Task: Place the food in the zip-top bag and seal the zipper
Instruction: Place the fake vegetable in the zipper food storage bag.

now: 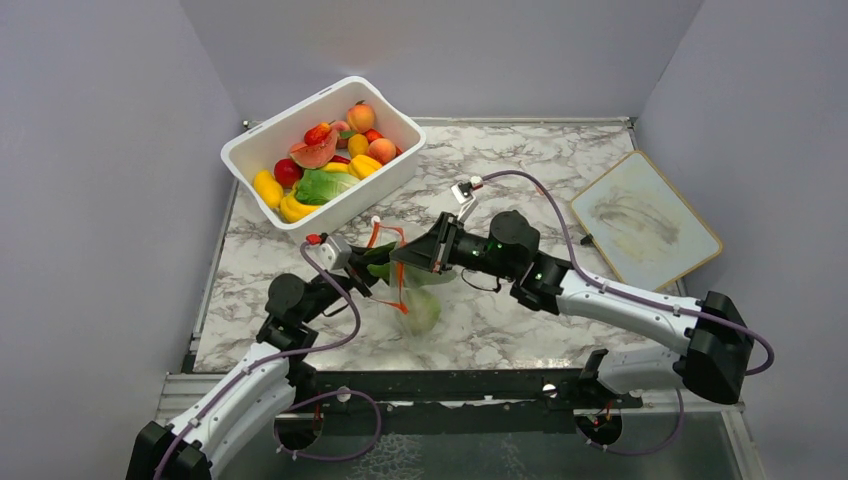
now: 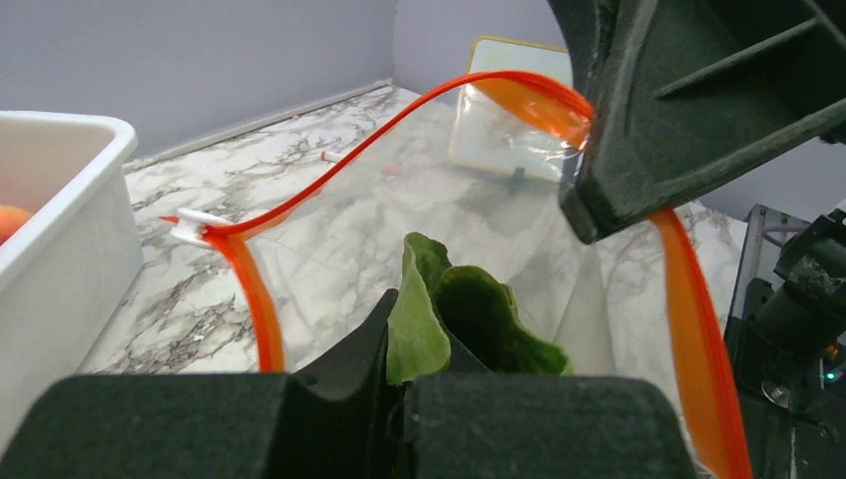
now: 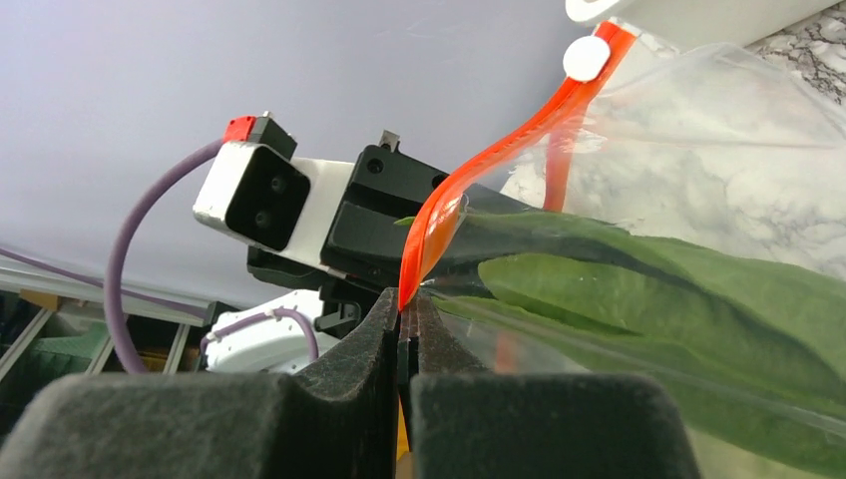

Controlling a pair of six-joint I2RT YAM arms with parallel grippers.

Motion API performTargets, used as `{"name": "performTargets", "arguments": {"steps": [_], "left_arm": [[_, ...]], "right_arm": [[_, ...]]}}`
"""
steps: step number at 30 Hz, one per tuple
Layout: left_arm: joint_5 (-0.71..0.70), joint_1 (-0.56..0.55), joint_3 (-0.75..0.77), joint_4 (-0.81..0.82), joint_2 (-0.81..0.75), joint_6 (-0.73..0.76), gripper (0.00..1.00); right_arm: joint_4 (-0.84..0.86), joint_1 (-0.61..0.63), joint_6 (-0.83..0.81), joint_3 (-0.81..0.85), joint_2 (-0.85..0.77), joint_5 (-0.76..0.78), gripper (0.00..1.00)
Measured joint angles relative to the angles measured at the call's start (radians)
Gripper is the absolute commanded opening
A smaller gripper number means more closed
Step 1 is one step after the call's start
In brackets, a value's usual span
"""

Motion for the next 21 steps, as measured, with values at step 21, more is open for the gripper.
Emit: {"name": "performTargets", "arguments": {"steps": [21], "left_arm": [[-0.082,-0.047,-0.021,0.225,0.012,0.075,0.00]], "right_arm": [[0.063,-0.001,-0.001,0.032,0.078,-0.032,0.01]]}}
